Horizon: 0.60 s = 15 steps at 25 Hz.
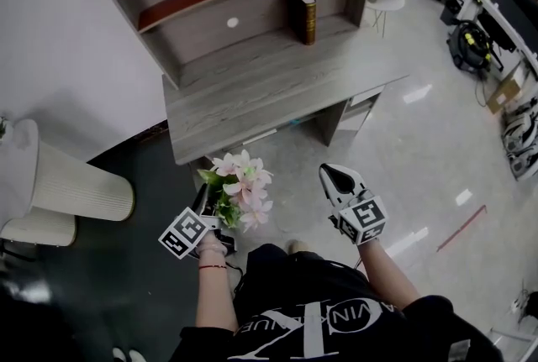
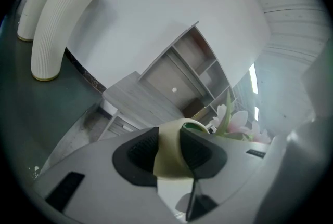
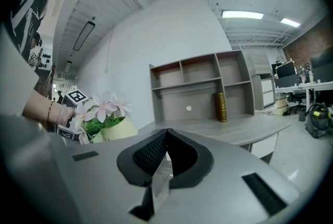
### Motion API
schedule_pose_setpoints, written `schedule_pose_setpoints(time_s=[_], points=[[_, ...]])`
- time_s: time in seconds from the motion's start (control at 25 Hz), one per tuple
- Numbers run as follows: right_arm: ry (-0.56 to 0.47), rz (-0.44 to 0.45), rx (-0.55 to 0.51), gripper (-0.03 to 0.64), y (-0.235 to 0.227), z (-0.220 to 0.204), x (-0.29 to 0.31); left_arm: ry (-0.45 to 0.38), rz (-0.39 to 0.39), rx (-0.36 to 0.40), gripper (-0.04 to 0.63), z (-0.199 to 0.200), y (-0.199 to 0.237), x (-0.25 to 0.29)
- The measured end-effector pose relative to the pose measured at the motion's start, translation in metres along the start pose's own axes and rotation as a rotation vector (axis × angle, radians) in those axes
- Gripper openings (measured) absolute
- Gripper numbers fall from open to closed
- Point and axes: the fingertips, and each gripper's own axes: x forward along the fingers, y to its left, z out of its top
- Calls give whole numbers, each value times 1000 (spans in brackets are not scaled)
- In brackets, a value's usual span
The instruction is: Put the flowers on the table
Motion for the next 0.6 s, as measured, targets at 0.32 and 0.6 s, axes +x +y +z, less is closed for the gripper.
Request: schedule_pose_setpoints(time_s=[0.32,0.6], points=[[7,-13,16,9,4,-4,-3,18,-10,2,129,1,-1,2],[25,-10,22,9,5,4,-13,21,-5,-4,129,3,-11,-4]])
